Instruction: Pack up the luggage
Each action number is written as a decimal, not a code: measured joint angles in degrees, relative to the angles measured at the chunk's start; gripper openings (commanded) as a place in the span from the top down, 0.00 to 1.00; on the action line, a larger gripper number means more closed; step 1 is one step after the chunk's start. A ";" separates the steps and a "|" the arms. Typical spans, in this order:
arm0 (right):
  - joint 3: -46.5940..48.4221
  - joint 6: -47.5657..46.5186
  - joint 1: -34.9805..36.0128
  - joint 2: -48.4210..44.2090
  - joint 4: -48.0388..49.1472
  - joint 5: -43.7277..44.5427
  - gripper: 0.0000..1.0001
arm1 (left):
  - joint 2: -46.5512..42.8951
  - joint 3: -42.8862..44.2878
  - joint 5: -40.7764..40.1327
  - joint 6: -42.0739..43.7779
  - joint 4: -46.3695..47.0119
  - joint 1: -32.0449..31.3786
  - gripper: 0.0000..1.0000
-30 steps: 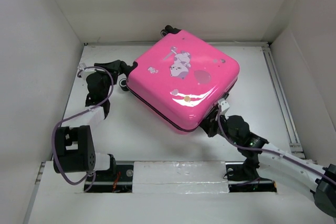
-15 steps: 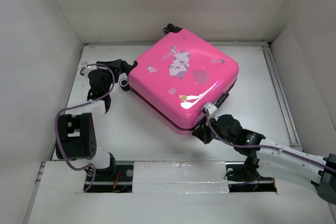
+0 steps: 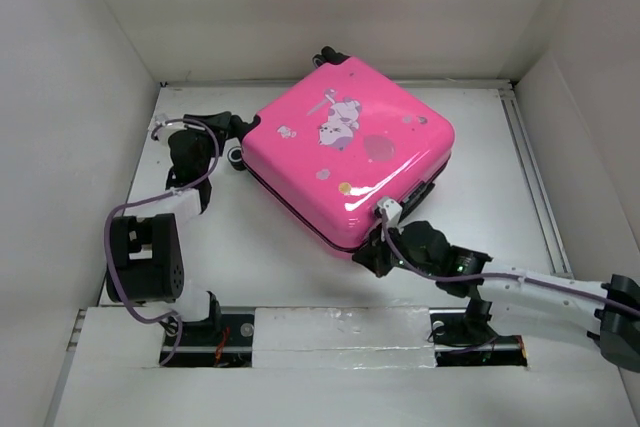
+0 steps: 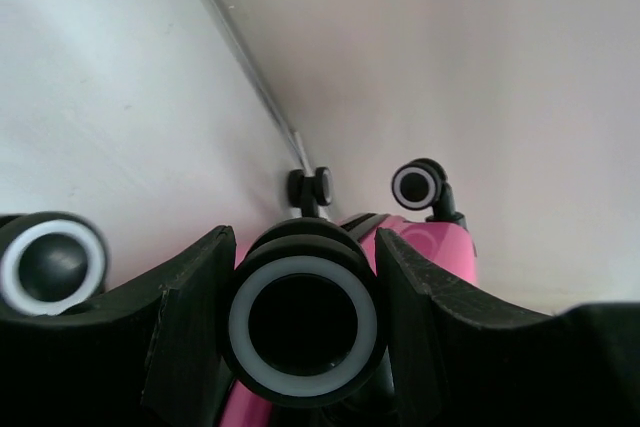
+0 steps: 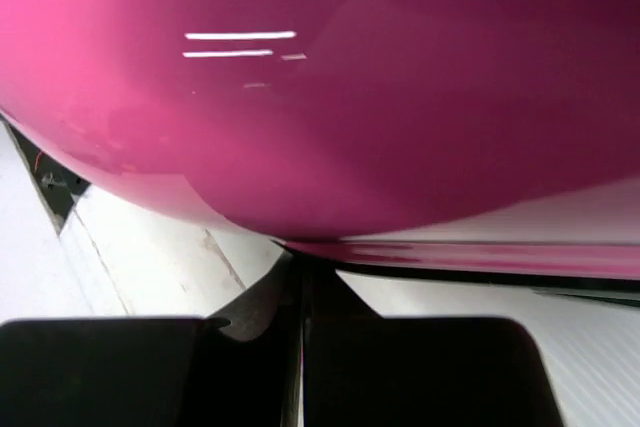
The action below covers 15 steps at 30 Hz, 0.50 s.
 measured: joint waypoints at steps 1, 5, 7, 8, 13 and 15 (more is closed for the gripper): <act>0.00 0.61 0.83 1.55 1.81 0.81 1.00 | 0.02 -1.18 -0.44 -0.02 0.66 -0.02 1.00; 0.76 0.44 5.99 7.02 6.60 5.95 1.00 | 0.13 -4.09 -3.72 -0.37 4.68 0.42 1.00; 3.78 -0.46 8.61 11.30 7.02 8.11 1.00 | 0.31 -4.17 -5.40 -0.35 5.75 0.76 1.00; 5.62 -0.87 9.57 13.57 6.97 8.87 1.00 | 0.42 -4.17 -6.54 -0.31 6.49 0.90 1.00; 12.11 -1.70 13.66 20.74 5.09 13.03 1.00 | 0.44 -6.32 -12.13 0.22 10.38 1.88 1.00; 12.61 -1.86 14.12 20.52 3.93 14.47 1.00 | 0.07 -7.74 -12.72 0.02 11.56 2.29 1.00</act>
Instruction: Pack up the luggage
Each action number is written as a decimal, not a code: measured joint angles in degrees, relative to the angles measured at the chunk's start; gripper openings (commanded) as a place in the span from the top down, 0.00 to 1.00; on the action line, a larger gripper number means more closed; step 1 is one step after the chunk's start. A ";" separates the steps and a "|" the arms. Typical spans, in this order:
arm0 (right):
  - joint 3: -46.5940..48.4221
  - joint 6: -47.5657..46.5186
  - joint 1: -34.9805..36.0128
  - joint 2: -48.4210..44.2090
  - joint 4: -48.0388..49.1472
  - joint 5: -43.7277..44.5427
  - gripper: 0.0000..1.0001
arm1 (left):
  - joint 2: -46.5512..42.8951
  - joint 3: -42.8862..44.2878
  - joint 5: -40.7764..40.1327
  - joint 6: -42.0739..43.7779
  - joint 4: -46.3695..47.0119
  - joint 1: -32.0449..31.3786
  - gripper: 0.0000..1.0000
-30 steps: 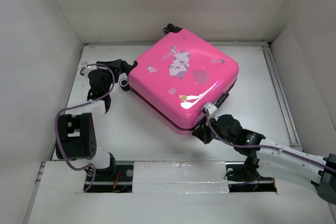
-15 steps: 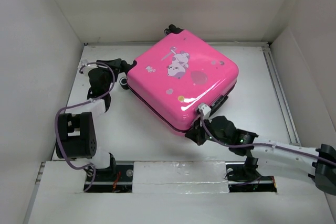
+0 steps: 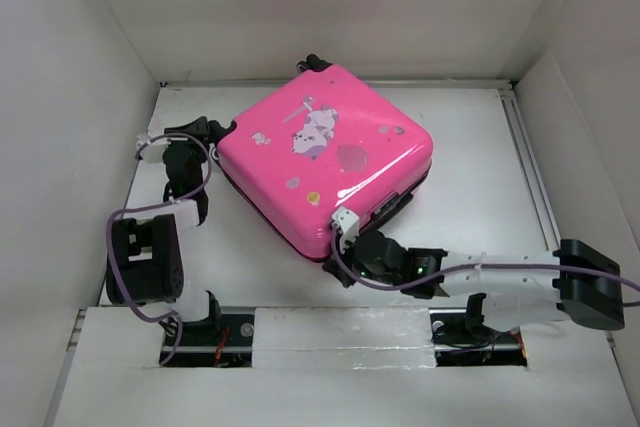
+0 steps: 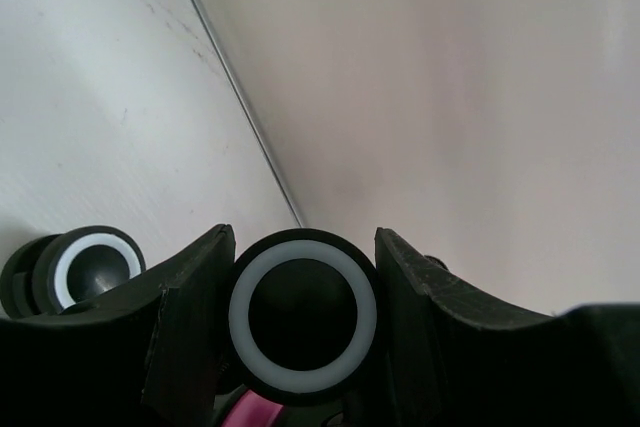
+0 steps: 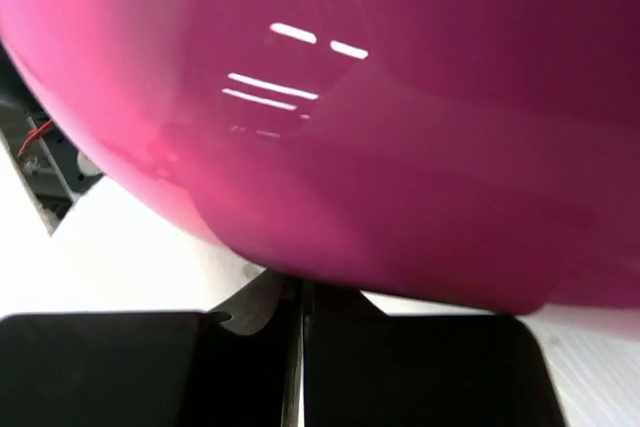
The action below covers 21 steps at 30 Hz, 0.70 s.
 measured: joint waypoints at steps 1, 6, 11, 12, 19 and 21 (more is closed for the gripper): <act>-0.13 -0.07 -0.70 -0.98 -0.96 -0.52 1.00 | -0.63 -0.74 0.09 0.00 0.26 0.02 1.00; -5.20 -0.22 -13.88 -14.62 -9.46 -12.94 1.00 | -5.33 -6.67 2.75 -0.72 3.93 -1.20 1.00; -5.55 -0.15 -34.91 -22.95 -21.51 -20.22 1.00 | -10.88 -10.45 -0.66 0.04 2.45 -8.02 1.00; -4.74 -0.48 -37.99 -22.71 -22.77 -20.37 1.00 | -12.11 -10.62 -2.62 0.72 1.53 -9.92 1.00; -5.07 -0.94 -45.29 -23.85 -22.67 -14.56 1.00 | -19.56 -13.25 -9.86 5.42 -0.57 -18.36 1.00; -10.47 0.66 -41.29 -29.16 -18.75 -10.86 1.00 | -20.96 -14.99 -10.19 6.05 -0.83 -19.02 1.00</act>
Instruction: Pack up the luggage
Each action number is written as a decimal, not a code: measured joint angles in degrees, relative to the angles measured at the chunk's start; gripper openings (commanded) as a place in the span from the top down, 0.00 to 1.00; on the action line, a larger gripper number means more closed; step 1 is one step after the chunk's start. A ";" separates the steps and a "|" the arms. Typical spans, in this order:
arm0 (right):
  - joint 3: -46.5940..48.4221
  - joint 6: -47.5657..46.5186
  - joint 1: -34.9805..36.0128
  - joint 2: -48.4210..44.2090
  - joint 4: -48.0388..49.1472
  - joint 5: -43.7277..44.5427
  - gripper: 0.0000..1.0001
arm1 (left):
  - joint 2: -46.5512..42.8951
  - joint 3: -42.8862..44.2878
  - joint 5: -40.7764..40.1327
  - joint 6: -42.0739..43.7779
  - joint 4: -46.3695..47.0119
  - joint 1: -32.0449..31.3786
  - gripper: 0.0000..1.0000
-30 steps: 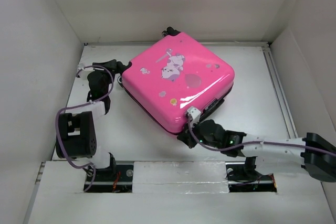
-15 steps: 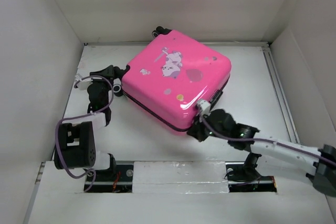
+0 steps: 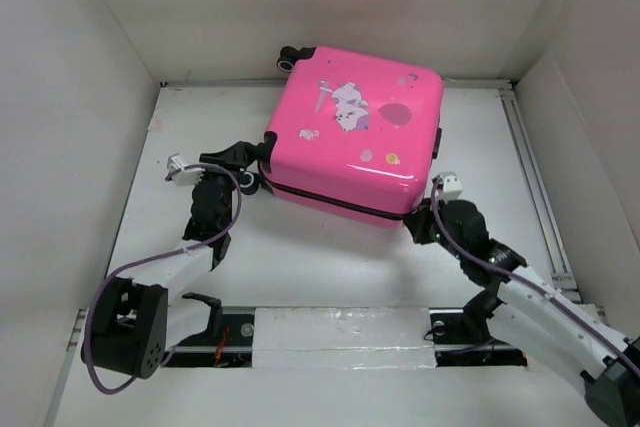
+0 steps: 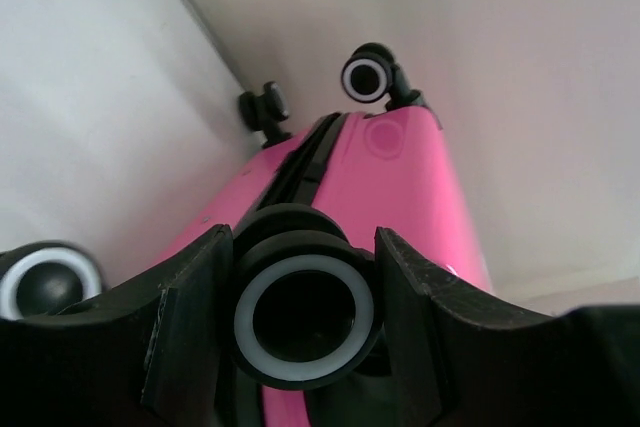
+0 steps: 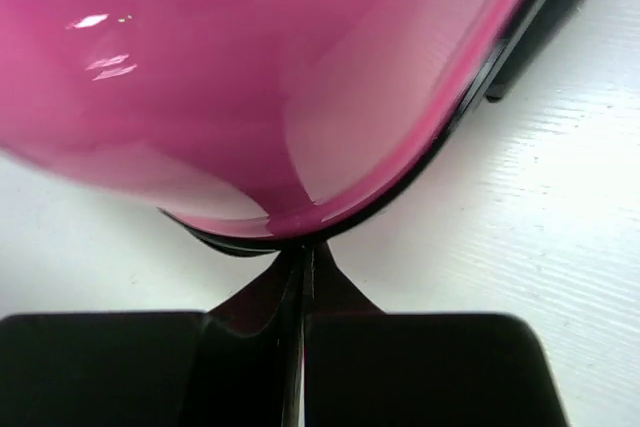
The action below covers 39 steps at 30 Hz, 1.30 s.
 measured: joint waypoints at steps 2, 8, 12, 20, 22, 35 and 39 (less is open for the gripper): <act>-4.17 0.98 8.07 -4.50 2.60 9.07 1.00 | -0.70 -2.14 -0.59 0.26 -0.09 -0.50 1.00; 0.26 -4.57 25.59 3.06 -3.06 28.63 1.00 | 0.17 -3.04 -1.84 0.31 2.80 -0.55 1.00; 9.60 -7.32 21.33 12.26 -11.82 25.53 1.00 | 0.76 -2.99 -3.10 0.24 3.85 -0.55 1.00; 12.74 -5.62 -2.93 15.63 -5.55 5.44 1.00 | -4.66 -2.80 -2.49 0.72 -0.22 -3.30 1.00; 12.74 -5.55 -5.84 14.88 -4.92 2.08 1.00 | -6.56 -2.80 -1.25 0.87 -0.90 -4.07 1.00; 7.08 -7.52 12.48 8.37 -1.62 -0.17 1.00 | -8.81 -2.51 -1.29 5.05 -8.28 -5.07 1.00; 7.69 -8.22 9.31 7.19 -3.74 -1.97 1.00 | -6.75 -2.32 1.36 4.76 -6.27 -6.45 1.00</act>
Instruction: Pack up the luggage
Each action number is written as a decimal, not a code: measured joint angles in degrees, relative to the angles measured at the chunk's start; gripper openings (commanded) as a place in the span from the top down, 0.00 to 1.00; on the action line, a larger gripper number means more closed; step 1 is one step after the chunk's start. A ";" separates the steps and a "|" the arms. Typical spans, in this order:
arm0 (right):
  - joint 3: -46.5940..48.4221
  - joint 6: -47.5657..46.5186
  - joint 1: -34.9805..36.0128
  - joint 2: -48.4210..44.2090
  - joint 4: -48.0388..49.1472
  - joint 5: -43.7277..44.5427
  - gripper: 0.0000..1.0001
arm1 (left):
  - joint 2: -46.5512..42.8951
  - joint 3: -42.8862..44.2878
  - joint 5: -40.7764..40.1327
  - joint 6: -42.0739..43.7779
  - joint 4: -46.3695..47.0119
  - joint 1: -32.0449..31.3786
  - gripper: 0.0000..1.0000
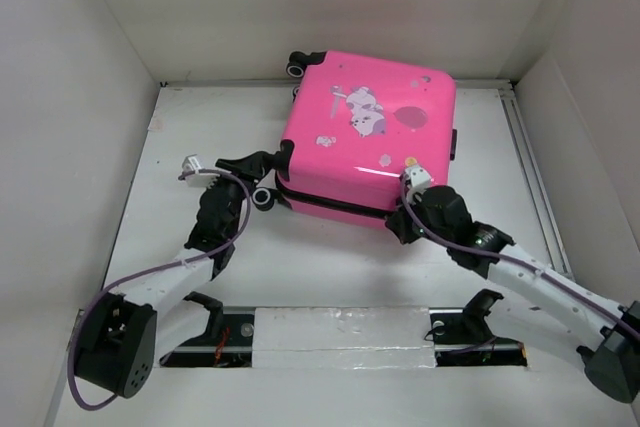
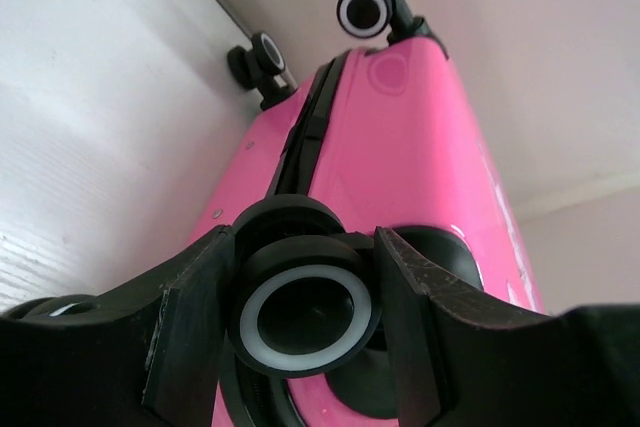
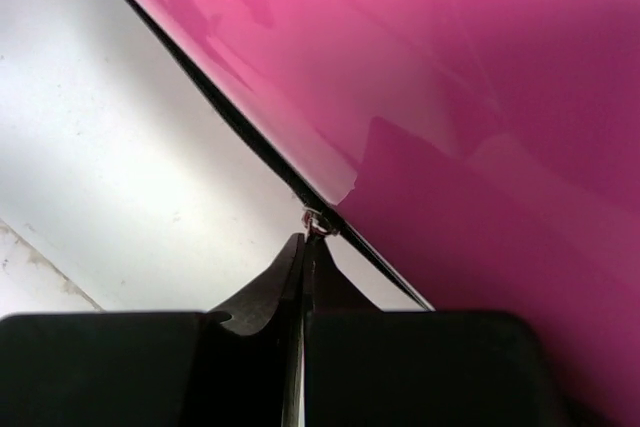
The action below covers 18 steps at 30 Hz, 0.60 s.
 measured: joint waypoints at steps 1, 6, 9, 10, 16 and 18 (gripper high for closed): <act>0.96 -0.20 -0.09 1.75 0.20 -0.57 1.00 | 0.79 0.22 -0.39 0.11 0.20 -0.87 1.00; 7.23 -0.44 4.46 17.29 8.52 -1.90 1.00 | 2.62 1.07 -3.19 1.11 0.52 -7.93 1.00; 11.02 -0.94 8.04 25.59 14.82 -1.73 1.00 | 2.62 1.31 -0.31 1.53 0.42 -10.75 1.00; 11.74 -1.36 8.87 27.32 16.52 -1.64 1.00 | 2.62 1.51 0.83 1.75 0.31 -11.45 1.00; 12.98 -3.43 10.49 30.08 19.41 0.37 1.00 | 2.62 1.88 2.71 1.62 -0.79 -16.39 1.00; 13.00 -3.78 10.78 30.40 20.28 1.27 1.00 | 3.06 1.88 1.09 1.38 -0.66 -18.95 1.00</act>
